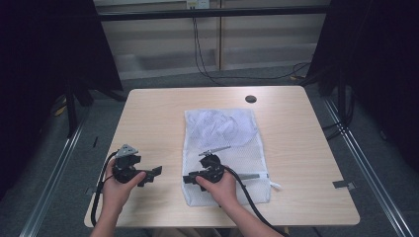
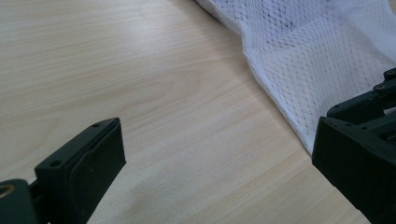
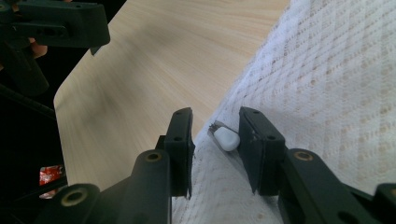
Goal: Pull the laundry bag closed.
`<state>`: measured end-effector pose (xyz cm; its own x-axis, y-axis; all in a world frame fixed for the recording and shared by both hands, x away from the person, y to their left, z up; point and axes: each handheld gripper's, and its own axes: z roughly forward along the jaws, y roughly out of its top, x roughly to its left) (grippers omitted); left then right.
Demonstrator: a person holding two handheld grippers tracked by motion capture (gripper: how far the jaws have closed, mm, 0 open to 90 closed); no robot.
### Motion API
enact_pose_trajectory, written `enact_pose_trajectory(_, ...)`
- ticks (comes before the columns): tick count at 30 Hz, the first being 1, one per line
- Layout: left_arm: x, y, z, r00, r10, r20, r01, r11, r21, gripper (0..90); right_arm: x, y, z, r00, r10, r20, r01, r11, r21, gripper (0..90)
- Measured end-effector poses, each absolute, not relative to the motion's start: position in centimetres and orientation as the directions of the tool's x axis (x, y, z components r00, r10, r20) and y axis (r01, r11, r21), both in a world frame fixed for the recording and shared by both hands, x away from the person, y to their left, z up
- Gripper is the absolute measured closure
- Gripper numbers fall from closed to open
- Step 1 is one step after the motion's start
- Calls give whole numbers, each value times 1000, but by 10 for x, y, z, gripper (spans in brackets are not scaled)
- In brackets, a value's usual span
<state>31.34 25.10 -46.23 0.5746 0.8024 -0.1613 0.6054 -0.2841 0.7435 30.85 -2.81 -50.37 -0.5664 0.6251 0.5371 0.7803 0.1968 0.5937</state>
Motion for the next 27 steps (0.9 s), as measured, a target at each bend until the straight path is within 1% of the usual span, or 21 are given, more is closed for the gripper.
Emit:
enact_pose_trajectory(3,313,251,-463,575,802,-162,606,-285,743,25,309,-27,-503,-568,620,541,782,199,591,701)
enact_pose_trajectory(5,313,250,-462,575,802,-162,606,-284,743,25,309,-26,-504,-571,616,543,782,207,589,712)
enact_pose_trajectory(6,313,251,-463,576,802,-160,606,-287,742,26,309,-25,-503,-572,621,536,780,209,590,740)
enact_pose_trajectory(7,313,251,-463,576,802,-160,606,-287,742,26,309,-25,-503,-572,621,536,780,209,590,740)
enact_pose_trajectory(8,313,250,-463,577,801,-160,607,-288,741,26,310,-24,-503,-569,628,531,780,209,589,758)
enact_pose_trajectory(13,313,251,-463,578,801,-156,607,-294,738,26,312,-21,-504,-568,640,516,781,222,584,787)
enact_pose_trajectory(15,312,252,-463,572,804,-160,607,-285,742,27,312,-20,-505,-565,653,504,781,225,583,813)
enact_pose_trajectory(22,312,252,-463,574,803,-163,610,-286,739,32,312,-16,-505,-556,663,501,787,227,573,834)
enact_pose_trajectory(23,312,252,-463,578,796,-178,615,-282,737,35,312,-16,-505,-555,666,499,787,226,574,842)
enact_pose_trajectory(27,311,250,-464,585,788,-193,618,-279,735,35,311,-18,-502,-552,670,497,786,217,579,866)
